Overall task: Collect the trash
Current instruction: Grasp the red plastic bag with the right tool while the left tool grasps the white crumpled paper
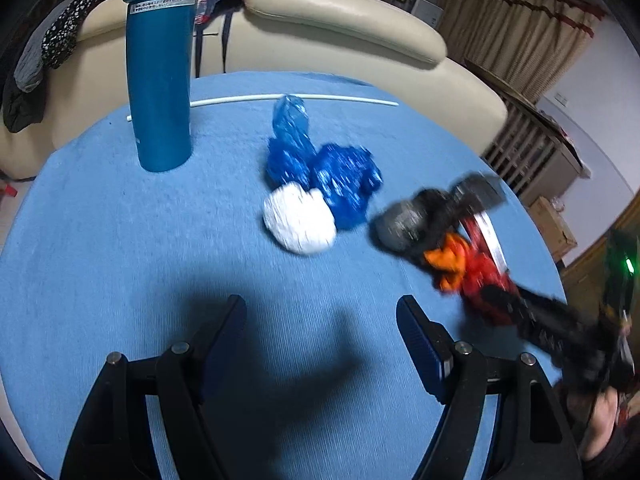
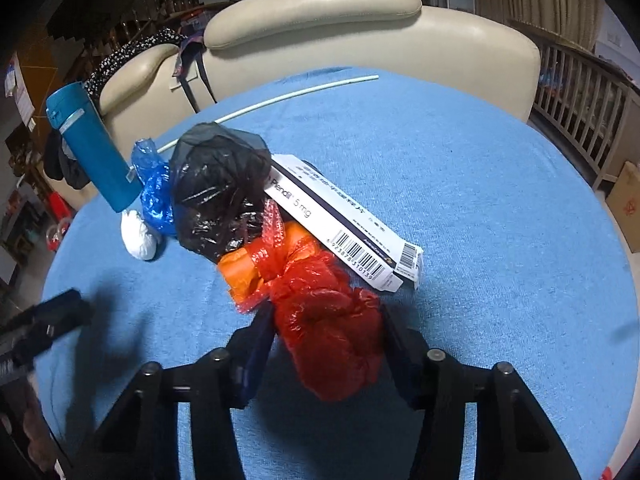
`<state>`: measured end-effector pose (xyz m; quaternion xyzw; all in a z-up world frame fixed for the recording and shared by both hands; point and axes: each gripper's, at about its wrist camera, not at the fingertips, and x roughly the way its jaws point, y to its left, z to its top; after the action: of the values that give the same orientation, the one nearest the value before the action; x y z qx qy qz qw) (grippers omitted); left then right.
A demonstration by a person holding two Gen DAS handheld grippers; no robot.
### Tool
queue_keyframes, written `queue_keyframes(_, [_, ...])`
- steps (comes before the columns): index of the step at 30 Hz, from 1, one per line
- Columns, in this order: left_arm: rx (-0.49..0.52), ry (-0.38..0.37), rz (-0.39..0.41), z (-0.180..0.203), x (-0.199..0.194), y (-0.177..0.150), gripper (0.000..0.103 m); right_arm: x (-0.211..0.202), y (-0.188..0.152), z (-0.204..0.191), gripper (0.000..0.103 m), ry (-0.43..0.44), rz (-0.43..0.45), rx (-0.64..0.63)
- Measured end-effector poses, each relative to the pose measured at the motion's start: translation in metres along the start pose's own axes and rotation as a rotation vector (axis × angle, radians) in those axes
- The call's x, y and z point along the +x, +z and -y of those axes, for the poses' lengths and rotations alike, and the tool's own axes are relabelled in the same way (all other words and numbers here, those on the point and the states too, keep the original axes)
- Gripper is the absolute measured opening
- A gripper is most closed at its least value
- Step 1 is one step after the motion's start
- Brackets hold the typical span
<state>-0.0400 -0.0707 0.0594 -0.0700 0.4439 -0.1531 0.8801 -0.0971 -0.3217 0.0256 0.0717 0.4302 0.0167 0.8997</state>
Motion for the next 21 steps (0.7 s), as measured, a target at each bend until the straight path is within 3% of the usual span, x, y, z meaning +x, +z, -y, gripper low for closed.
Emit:
queue_keyframes(17, [-0.064, 0.167, -0.025, -0.009, 0.069, 0.041, 0.078, -0.045, -0.039, 0.002, 0.052, 0.057, 0.035, 0.067])
queue_keyframes(19, [-0.060, 0.160, -0.033, -0.011, 0.074, 0.041, 0.064, -0.047, -0.039, 0.002, 0.052, 0.060, 0.035, 0.070])
queue_keyframes(20, [-0.053, 0.156, -0.037, -0.012, 0.074, 0.041, 0.044, -0.047, -0.040, 0.002, 0.052, 0.061, 0.035, 0.070])
queue_keyframes(21, [-0.040, 0.163, -0.034, -0.011, 0.073, 0.040, 0.038, -0.048, -0.041, 0.002, 0.052, 0.061, 0.035, 0.071])
